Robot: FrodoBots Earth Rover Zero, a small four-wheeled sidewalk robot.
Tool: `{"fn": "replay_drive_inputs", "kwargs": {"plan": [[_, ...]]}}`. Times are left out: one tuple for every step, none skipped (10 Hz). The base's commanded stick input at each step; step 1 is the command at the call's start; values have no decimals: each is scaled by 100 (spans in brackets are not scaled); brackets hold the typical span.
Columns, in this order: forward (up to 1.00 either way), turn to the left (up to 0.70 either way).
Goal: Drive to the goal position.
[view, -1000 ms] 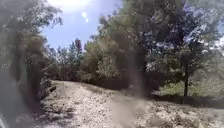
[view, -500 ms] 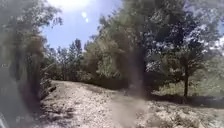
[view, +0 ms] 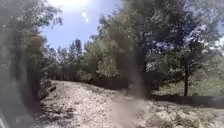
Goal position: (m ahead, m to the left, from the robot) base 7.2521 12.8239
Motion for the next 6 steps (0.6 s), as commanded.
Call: {"fn": "replay_drive_inputs", "kwargs": {"plan": [[44,2],[30,3],[2,4],[-16,3],[-44,2],[-44,2]]}}
